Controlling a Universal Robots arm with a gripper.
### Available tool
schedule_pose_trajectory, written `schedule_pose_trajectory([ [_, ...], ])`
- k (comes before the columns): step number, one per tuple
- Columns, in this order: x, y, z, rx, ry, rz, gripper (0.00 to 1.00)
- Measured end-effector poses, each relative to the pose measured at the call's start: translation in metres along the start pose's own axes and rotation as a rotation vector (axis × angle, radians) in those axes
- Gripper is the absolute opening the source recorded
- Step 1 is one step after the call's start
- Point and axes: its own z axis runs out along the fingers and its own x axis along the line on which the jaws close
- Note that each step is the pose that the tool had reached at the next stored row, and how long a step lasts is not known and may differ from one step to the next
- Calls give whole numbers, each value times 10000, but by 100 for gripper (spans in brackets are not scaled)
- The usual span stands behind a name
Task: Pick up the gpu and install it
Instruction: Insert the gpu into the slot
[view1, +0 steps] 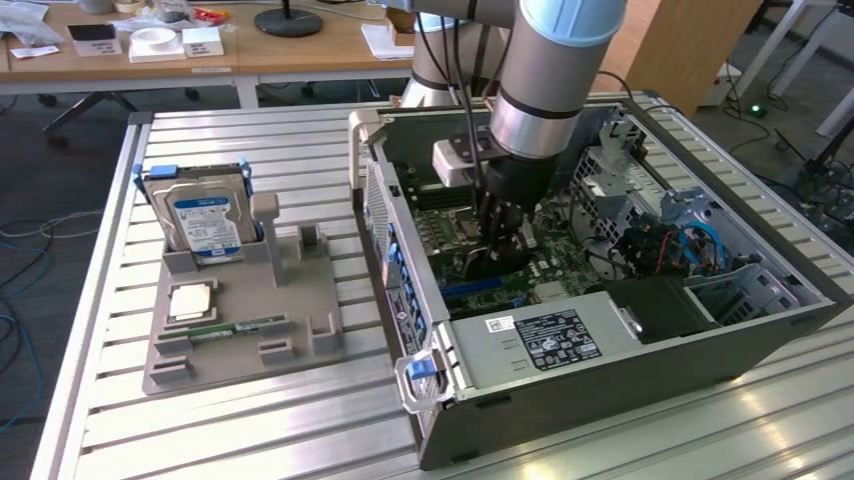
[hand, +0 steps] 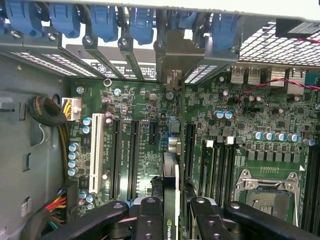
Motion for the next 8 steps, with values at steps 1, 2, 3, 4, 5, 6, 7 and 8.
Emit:
schedule_pose_trajectory([
  [1,0,3,0,56,3,-5,26],
  [2,0,6,1,107,4,-11,26],
  [3,-1,9,2,143,4,-15,26],
  [4,-1,9,3,151,4,-19,26],
  [5,-1,11,3,155,3,-21,26],
  [6,-1,15,2,159,5,-19,26],
  [7,-1,24,2,167,6,-19,26],
  [8,-1,30,2,173,6,-20,26],
])
